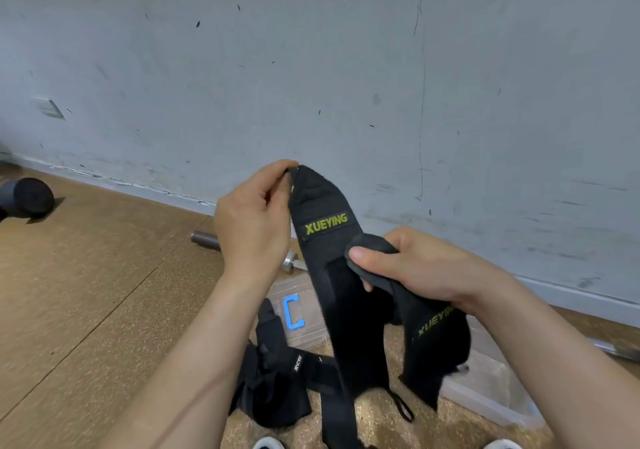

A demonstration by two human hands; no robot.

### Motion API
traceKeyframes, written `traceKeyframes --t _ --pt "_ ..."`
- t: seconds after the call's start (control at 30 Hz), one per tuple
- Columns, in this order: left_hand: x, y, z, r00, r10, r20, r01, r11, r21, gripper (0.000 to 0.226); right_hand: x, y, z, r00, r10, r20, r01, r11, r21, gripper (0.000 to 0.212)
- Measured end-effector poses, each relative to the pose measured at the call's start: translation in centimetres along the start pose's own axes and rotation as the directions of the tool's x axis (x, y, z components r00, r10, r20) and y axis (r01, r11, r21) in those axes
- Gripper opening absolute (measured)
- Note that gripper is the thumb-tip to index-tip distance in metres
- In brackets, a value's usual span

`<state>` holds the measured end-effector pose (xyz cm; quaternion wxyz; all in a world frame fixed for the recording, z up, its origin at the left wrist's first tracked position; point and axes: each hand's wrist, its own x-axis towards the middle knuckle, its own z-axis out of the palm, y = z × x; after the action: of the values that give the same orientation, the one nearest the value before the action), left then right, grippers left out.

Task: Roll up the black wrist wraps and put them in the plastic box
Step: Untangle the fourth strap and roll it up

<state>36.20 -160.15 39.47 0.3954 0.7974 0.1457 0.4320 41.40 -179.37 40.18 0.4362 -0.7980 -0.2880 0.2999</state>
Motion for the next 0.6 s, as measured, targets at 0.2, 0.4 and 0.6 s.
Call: traceKeyframes --t 0.2,0.4,0.6 --pt "-0.1 0.7 0.4 0.925 0.031 0.379 0.049 0.979 -0.2 0.069 1.3 1.6 0.5 0.955 -0.065 -0.29 -0.035 0.944 -0.328 0.051" --pt "-0.8 0.5 0.3 0.832 -0.405 0.378 0.36 0.914 0.188 0.011 1.7 2.2 -0.4 0.868 -0.125 -0.481 0.015 0.974 -0.226 0.049" --pt "-4.4 1.0 2.0 0.431 -0.303 0.85 0.473 0.878 0.073 0.023 1.8 2.1 -0.5 0.86 -0.059 -0.507 0.106 0.992 0.065 0.048"
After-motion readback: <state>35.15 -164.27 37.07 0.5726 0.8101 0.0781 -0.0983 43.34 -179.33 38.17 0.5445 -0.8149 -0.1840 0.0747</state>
